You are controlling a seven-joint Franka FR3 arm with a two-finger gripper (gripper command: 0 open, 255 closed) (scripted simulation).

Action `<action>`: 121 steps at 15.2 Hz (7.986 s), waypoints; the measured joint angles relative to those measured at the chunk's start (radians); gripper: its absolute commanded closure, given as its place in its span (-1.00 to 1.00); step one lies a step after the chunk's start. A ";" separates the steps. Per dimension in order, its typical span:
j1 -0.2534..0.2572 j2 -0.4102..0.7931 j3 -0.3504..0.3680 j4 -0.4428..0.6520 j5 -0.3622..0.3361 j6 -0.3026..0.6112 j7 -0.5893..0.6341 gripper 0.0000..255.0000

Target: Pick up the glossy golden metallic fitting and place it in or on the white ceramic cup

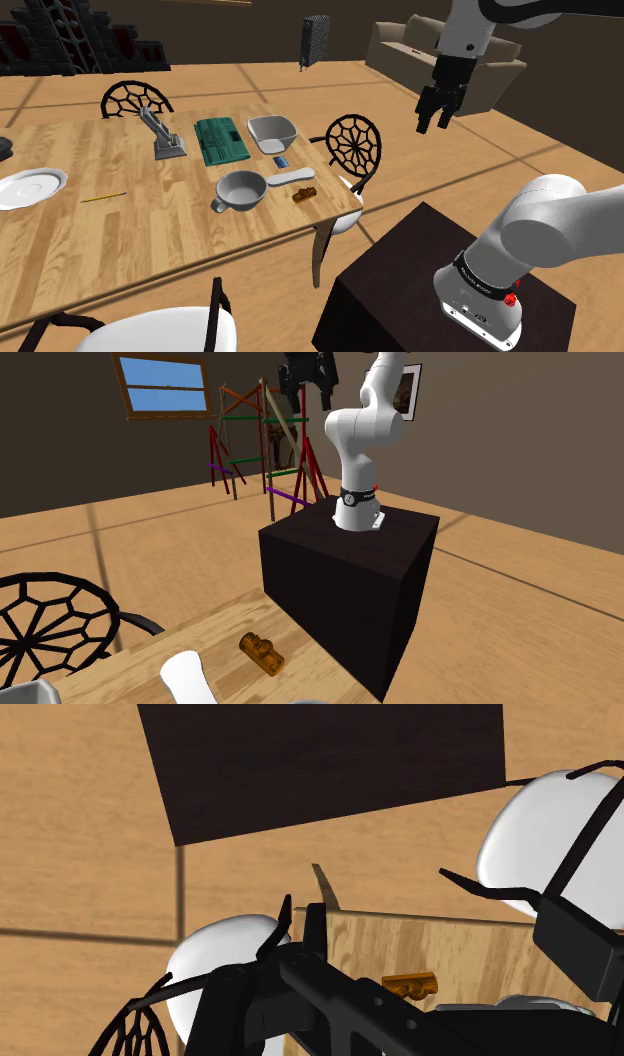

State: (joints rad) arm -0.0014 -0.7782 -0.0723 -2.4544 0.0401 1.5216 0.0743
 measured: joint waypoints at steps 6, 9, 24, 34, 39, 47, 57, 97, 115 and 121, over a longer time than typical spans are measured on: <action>0.016 0.073 0.023 -0.066 0.007 0.167 0.004 -1.00; 0.028 0.129 0.041 -0.112 0.012 0.292 0.008 -1.00; 0.070 0.660 0.123 -0.104 -0.013 0.928 0.057 -1.00; 0.106 1.060 0.121 0.110 -0.151 1.183 0.169 -1.00; 0.164 1.264 0.087 0.280 -0.217 1.249 0.234 -1.00; 0.180 1.420 0.062 0.379 -0.240 1.319 0.249 -1.00; 0.181 1.444 0.060 0.395 -0.241 1.328 0.249 1.00; 0.163 1.139 0.114 0.384 -0.192 1.034 0.210 1.00; 0.377 1.625 0.138 1.214 -0.217 0.668 0.401 1.00; 0.383 1.677 0.134 1.225 -0.222 0.708 0.411 1.00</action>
State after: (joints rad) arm 0.3817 0.8991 0.0615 -1.2295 -0.1814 2.2300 0.4853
